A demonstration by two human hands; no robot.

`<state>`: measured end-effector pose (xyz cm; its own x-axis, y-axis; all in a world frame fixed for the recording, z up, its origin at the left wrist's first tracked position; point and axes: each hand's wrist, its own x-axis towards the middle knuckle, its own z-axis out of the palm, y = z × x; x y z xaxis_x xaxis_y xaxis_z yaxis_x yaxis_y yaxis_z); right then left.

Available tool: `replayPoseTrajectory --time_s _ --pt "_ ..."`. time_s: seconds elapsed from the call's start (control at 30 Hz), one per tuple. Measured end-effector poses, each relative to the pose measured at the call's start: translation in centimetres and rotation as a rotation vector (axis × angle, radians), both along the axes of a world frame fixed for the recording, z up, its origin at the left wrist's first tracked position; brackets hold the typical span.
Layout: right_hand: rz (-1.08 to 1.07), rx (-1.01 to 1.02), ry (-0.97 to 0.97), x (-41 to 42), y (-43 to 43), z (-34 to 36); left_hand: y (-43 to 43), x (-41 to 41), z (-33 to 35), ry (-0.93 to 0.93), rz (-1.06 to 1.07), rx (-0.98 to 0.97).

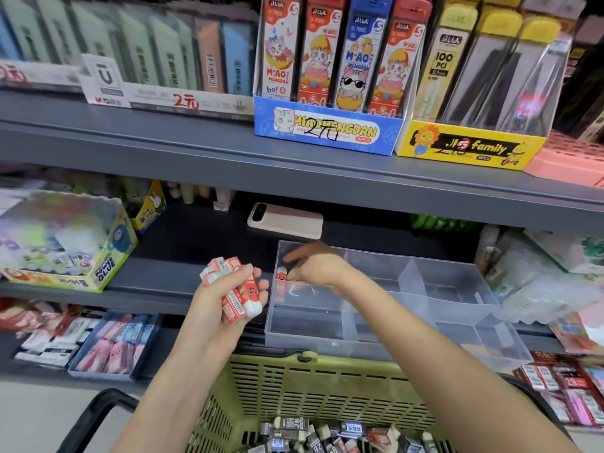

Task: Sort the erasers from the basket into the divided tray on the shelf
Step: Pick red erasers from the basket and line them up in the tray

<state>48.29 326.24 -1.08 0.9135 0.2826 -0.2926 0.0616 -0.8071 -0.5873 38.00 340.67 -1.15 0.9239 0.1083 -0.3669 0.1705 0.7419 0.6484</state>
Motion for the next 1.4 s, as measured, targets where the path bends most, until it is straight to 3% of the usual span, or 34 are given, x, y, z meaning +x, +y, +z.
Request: replayPoseTrajectory --time_s 0.1,0.23,0.37,0.47,0.53,0.63,0.73,0.8,0.93,1.07,1.17,1.3,1.4 --pt "-0.046 0.084 -0.048 -0.8 -0.4 1.0 0.0 -0.1 0.1 -0.002 0.006 -0.045" --pt "-0.08 0.484 -0.141 -4.6 -0.1 3.3 0.0 -0.1 0.3 -0.037 0.04 -0.116" --pt "0.022 0.225 -0.288 -9.1 1.5 3.8 -0.4 -0.1 0.1 -0.081 0.067 -0.152" --pt "0.001 0.254 -0.329 -10.5 2.4 3.4 -0.5 -0.1 -0.1 -0.084 0.077 -0.136" --pt "-0.079 0.412 -0.247 -10.6 2.4 3.3 -0.5 -0.1 -0.1 -0.085 0.087 -0.13" --pt "-0.275 0.807 0.01 -9.3 1.2 3.7 -0.3 -0.1 0.0 -0.079 0.089 -0.178" --pt "-0.404 1.012 0.049 -6.7 -1.4 4.5 -0.1 -0.2 0.0 -0.045 0.087 -0.246" --pt "-0.45 0.883 0.01 -4.8 -2.6 4.3 0.0 -0.2 0.2 -0.015 0.092 -0.242" --pt "-0.32 0.244 -0.094 -2.3 -2.2 2.4 0.2 -0.2 0.0 0.044 0.131 -0.211" --pt "-0.161 -0.009 0.031 -0.5 -0.5 1.4 0.3 -0.2 -0.3 0.02 0.071 -0.06" --pt "-0.024 -0.358 -0.069 -0.1 0.5 0.9 0.5 -0.2 -0.4 0.013 0.073 0.086" --pt "0.048 -0.398 -0.057 -0.1 0.6 1.0 0.6 -0.1 -0.3 0.035 0.072 0.152" --pt "-0.01 -0.249 -0.015 -0.7 -0.1 1.6 0.6 -0.1 -0.4 0.066 0.088 0.108"
